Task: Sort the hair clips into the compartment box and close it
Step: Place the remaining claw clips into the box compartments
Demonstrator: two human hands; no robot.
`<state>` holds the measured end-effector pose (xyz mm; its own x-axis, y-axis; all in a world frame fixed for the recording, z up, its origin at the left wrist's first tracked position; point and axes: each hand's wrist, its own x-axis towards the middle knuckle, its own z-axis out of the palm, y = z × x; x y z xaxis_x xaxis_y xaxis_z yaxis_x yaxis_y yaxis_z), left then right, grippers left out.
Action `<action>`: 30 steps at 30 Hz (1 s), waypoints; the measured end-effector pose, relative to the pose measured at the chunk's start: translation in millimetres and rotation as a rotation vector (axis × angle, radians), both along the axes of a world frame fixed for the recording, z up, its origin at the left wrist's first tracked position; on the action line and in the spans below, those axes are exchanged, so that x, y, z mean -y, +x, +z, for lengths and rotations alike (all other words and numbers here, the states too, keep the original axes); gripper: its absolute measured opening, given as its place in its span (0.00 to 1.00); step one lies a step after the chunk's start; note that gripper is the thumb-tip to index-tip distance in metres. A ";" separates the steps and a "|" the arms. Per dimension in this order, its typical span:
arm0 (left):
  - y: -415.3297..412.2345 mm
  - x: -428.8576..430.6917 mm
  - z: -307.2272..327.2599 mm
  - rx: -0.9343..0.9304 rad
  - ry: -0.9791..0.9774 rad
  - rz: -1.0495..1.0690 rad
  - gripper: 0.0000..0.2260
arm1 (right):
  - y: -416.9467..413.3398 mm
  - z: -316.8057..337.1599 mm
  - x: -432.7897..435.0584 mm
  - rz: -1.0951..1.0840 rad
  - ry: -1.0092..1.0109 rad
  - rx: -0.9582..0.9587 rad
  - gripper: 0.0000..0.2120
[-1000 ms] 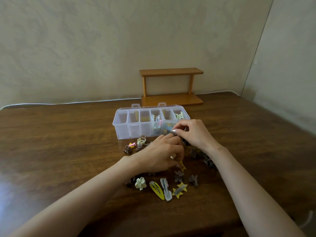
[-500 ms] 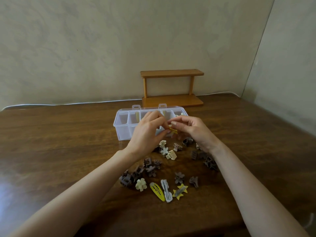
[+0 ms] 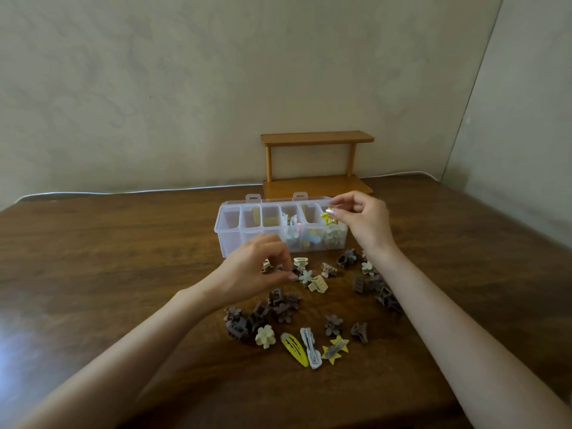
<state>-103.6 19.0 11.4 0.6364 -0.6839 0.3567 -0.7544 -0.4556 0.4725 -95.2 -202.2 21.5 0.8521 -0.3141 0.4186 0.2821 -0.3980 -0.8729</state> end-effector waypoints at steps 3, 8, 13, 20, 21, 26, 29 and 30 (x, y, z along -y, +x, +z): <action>-7.3 -3.3 1.4 -0.073 0.015 -0.044 0.07 | 16.6 8.9 -5.3 -0.044 -0.085 0.044 0.06; -18.8 -6.4 7.4 -0.182 0.174 -0.127 0.08 | 32.8 9.3 -12.2 -0.042 -0.291 -0.021 0.04; -27.8 -10.5 4.5 -0.207 0.310 -0.194 0.09 | 11.2 1.9 -8.4 -0.056 -0.212 0.021 0.06; -33.7 -0.2 3.3 -0.119 0.434 -0.227 0.13 | -16.2 -14.1 -4.5 0.011 -0.177 0.045 0.06; -34.0 0.6 2.3 -0.091 0.446 -0.224 0.13 | -17.6 -17.3 -3.5 0.014 -0.158 0.034 0.06; -31.2 1.4 -0.3 -0.073 0.427 -0.206 0.09 | -22.5 -23.0 -2.4 0.038 -0.128 0.007 0.07; -26.4 2.2 -2.7 -0.088 0.348 -0.190 0.08 | -24.1 -21.2 -3.3 0.049 -0.130 0.012 0.06; -25.0 2.7 -2.5 -0.108 0.294 -0.175 0.08 | -25.0 -20.3 -4.1 0.055 -0.125 0.012 0.06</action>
<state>-128.6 16.3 8.9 0.5238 -0.8493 0.0656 -0.7860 -0.4522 0.4216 -120.2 -198.1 1.2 0.8614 -0.2120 0.4616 0.3161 -0.4875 -0.8139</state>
